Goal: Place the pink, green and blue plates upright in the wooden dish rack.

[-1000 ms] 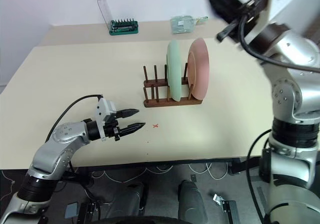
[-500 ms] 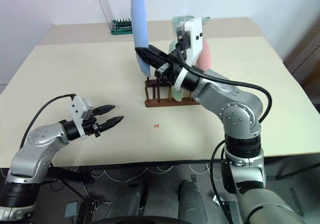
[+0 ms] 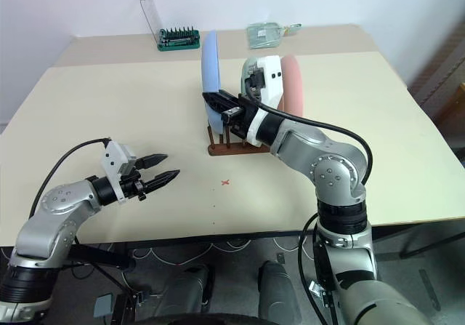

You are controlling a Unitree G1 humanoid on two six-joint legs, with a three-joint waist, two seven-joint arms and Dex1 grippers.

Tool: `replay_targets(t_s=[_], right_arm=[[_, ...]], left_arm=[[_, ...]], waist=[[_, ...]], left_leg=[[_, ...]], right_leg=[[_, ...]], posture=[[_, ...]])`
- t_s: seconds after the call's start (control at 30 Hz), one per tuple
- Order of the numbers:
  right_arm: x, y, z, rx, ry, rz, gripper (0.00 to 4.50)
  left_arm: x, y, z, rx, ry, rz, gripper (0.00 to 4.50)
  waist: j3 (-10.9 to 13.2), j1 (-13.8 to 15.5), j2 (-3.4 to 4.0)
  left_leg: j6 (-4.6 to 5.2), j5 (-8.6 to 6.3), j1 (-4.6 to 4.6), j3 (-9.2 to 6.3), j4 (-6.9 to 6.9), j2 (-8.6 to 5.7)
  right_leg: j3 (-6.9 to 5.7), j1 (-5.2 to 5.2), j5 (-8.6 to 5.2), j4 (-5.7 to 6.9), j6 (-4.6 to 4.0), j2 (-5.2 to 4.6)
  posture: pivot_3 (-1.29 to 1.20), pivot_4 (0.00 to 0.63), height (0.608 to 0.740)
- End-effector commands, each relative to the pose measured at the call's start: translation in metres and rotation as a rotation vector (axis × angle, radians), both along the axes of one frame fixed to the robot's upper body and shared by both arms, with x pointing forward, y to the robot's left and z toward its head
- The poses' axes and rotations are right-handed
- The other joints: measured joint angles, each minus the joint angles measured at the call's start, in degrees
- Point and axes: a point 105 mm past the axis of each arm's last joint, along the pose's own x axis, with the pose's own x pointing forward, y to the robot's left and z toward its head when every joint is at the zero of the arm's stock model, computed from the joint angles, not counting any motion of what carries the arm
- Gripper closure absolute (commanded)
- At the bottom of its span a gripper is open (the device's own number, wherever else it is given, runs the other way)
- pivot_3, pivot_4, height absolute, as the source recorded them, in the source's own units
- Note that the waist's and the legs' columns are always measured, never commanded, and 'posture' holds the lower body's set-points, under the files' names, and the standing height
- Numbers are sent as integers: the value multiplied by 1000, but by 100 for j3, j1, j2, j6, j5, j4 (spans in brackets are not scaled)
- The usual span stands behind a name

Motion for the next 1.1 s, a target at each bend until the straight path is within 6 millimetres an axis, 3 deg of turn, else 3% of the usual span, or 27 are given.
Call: replay_targets(t_s=[0.03,0.1,0.23,0.37,0.6,0.67,0.77,0.9,0.97,1.1], right_arm=[[-3,0,8,24,-11,10,4153],[-3,0,8,26,-11,14,3509],[-3,0,13,6,-39,0,1601],[-5,-2,22,-32,-93,-10,1601],[-22,-18,50,-202,-347,-3,1601],[-26,-33,57,-229,-396,-18,1601],[-29,-79,57,-376,-427,-91,2442],[-39,-100,35,-570,-425,-73,4397],[-41,-116,13,-722,-385,-85,4455],[-40,-128,-5,-853,-381,-113,4455]], left_arm=[[-2,-5,10,3,-42,-23,1665],[-2,-5,10,2,-42,-25,1665],[-2,-6,9,0,-41,-24,1665],[-3,-7,10,-2,-41,-26,1665],[-4,-9,10,-4,-38,-28,1665],[-4,-10,9,-5,-36,-32,1665],[-6,-15,10,-18,-27,-65,1665],[-9,-24,10,-21,-25,-115,1665],[-9,-36,10,-32,-23,-159,1665],[-8,-48,9,-45,-18,-198,1665]], waist=[[0,-1,0],[0,-3,0],[0,-3,0],[0,-3,0],[0,9,-1],[0,5,0],[5,78,-9],[6,34,-14],[6,40,-14],[7,7,-14]], left_leg=[[0,0,0,0,0,0],[0,0,0,0,-1,0],[0,0,0,0,-1,0],[0,0,0,0,-1,0],[0,0,-2,1,-1,0],[1,0,-2,2,-1,0],[1,0,-6,2,4,0],[4,-3,-7,4,4,-1],[4,-3,-3,6,0,3],[4,-3,-3,19,8,3]], right_leg=[[0,0,0,0,0,0],[0,0,0,0,0,0],[0,-1,0,0,0,0],[0,-1,0,0,0,0],[0,0,0,-4,1,0],[0,0,-1,-4,1,0],[-2,5,-1,-11,1,-1],[-5,11,-2,-21,1,-4],[-6,10,-3,-18,1,-3],[-1,10,-3,-19,1,-4]], posture=[[0,150,740],[0,150,740],[0,150,740],[0,150,740],[0,150,740],[0,150,740],[0,150,740],[0,150,740],[0,150,740],[0,150,740]])
